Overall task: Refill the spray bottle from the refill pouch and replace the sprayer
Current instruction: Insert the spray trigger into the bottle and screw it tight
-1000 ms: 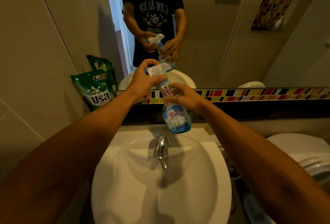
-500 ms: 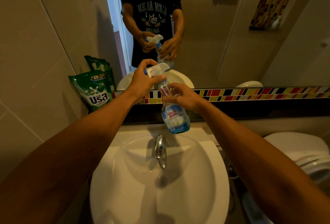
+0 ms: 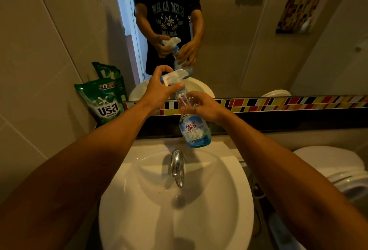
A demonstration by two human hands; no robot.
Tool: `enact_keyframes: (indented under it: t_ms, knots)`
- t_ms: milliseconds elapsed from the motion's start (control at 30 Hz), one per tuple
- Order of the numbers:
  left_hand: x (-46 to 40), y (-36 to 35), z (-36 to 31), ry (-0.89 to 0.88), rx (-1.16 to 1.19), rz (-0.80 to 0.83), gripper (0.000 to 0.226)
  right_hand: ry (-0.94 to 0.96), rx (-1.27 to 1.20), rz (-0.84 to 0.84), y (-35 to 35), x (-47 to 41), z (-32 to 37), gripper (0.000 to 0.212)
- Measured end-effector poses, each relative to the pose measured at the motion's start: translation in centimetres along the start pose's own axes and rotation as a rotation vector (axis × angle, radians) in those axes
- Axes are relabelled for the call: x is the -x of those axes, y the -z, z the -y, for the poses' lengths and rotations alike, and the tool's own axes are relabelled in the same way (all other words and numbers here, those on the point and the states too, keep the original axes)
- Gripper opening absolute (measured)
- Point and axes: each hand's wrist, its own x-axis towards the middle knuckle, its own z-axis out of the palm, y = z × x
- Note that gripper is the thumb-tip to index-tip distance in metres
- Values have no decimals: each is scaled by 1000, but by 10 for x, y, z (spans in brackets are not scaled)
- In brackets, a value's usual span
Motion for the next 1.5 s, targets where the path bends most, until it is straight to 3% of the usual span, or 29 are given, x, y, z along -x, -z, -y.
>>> enact_keyframes:
  t_ms: [800,1500]
  knots:
    - [-3,3,9,56,47,68,52,-7,5,-8,-1,-3,-7,39]
    - [-7,3,5,5,68,4,55,1,-5,-18,-7,-8,7,39]
